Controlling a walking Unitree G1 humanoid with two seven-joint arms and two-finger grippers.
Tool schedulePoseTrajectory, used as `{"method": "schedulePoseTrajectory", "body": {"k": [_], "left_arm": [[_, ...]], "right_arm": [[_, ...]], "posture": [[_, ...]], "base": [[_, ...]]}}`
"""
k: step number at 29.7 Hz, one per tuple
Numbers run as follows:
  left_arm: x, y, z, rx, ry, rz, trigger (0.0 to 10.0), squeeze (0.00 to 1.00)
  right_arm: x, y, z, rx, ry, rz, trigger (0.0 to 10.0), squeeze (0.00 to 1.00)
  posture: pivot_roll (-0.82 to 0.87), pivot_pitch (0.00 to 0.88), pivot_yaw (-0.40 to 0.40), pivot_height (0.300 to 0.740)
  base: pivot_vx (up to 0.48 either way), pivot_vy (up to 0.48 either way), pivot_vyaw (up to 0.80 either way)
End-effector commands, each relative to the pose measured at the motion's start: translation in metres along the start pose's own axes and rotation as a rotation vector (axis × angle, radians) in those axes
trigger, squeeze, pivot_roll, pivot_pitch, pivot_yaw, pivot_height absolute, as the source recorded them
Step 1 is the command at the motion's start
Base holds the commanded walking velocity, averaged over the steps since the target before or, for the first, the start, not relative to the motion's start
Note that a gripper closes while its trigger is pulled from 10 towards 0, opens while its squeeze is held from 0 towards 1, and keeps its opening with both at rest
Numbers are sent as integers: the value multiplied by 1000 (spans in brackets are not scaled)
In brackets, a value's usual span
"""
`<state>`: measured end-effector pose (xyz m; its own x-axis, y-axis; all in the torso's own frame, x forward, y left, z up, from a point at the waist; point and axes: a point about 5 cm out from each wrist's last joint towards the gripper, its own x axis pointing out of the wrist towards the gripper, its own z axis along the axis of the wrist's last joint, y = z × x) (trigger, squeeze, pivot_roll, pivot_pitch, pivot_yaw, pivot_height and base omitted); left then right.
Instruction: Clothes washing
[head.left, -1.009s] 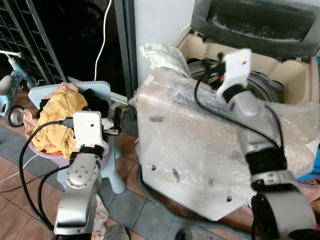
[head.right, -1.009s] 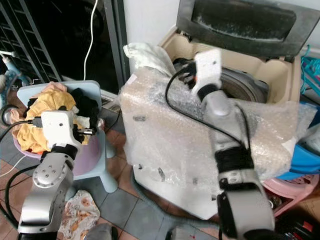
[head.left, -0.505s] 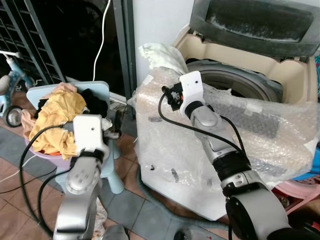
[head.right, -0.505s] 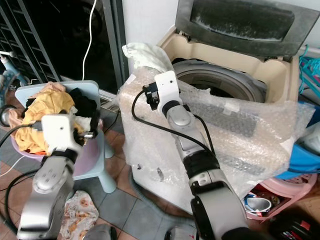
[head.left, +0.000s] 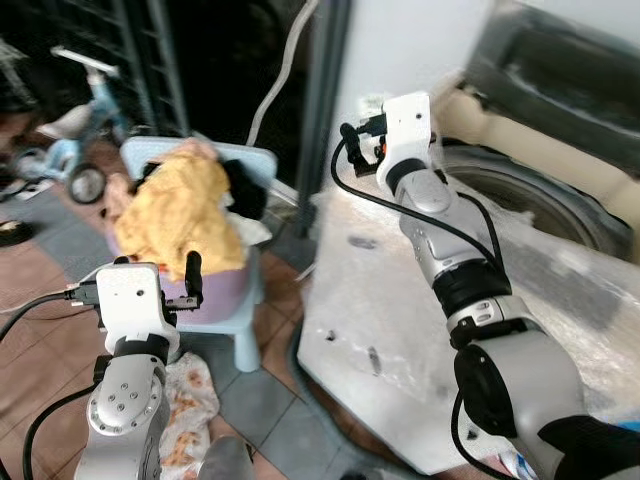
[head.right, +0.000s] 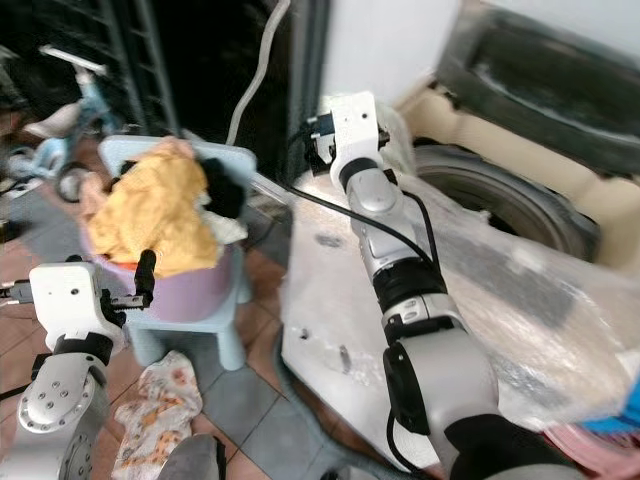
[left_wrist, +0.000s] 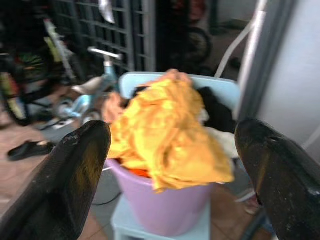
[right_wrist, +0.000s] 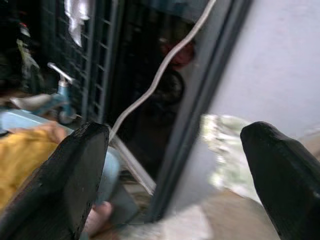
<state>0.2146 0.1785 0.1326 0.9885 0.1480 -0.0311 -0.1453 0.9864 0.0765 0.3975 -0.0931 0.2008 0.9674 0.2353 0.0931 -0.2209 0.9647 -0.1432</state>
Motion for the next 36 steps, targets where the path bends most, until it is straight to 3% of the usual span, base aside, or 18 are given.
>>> {"method": "schedulePoseTrajectory", "body": {"k": [1, 2, 3, 4, 8, 16, 26, 32, 33, 35, 36], "left_arm": [[4, -4, 4, -14, -12, -19, 10000, 0], [4, -4, 4, -14, -12, -19, 10000, 0], [7, -4, 4, -20, -10, -20, 10000, 0], [10, -4, 4, -26, -10, -22, 10000, 0], [18, -6, 7, -31, -24, -34, 10000, 0], [24, -10, 7, -45, -32, -56, 10000, 0], [28, -13, 7, -51, -32, -57, 10000, 0], [29, -15, 6, -51, -30, -60, 10000, 0], [29, -16, 6, -52, -30, -60, 10000, 0], [29, -16, 6, -52, -30, -60, 10000, 0], [29, -16, 6, -52, -30, -59, 10000, 0]], "right_arm": [[-5, -16, -8, 6, 16, -46, 10000, 325], [-5, -16, -8, 6, 16, -46, 10000, 325], [-10, -20, -15, -2, 27, -55, 10000, 24], [-14, -23, -21, -2, 39, -66, 10000, 0], [-23, -29, -33, -12, 59, -75, 10000, 0], [-23, -24, -25, -86, 7, -9, 10000, 0], [-22, -30, -25, -50, 27, -48, 10000, 0], [-20, -32, -26, -54, 49, -67, 10000, 0], [-20, -32, -26, -54, 56, -67, 7725, 0], [-20, -32, -27, -49, 60, -69, 7725, 0], [-19, -33, -28, -47, 73, -76, 3294, 0]], "posture": [[123, 0, -71, 740], [123, 0, -71, 740], [112, 0, -64, 740], [105, 0, -58, 740], [95, 0, -51, 740], [77, 0, -36, 740], [82, 0, -36, 740], [83, 0, -38, 740], [83, 0, -40, 740], [84, 0, -42, 740], [84, 0, -42, 740]], "base": [[0, 0, 0], [0, 0, 0], [0, 0, 0], [326, 0, 0], [336, 0, 0], [365, 0, 200], [380, 0, 0], [0, 0, 0], [0, 0, 0], [0, 0, 0], [0, 0, 0]]}}
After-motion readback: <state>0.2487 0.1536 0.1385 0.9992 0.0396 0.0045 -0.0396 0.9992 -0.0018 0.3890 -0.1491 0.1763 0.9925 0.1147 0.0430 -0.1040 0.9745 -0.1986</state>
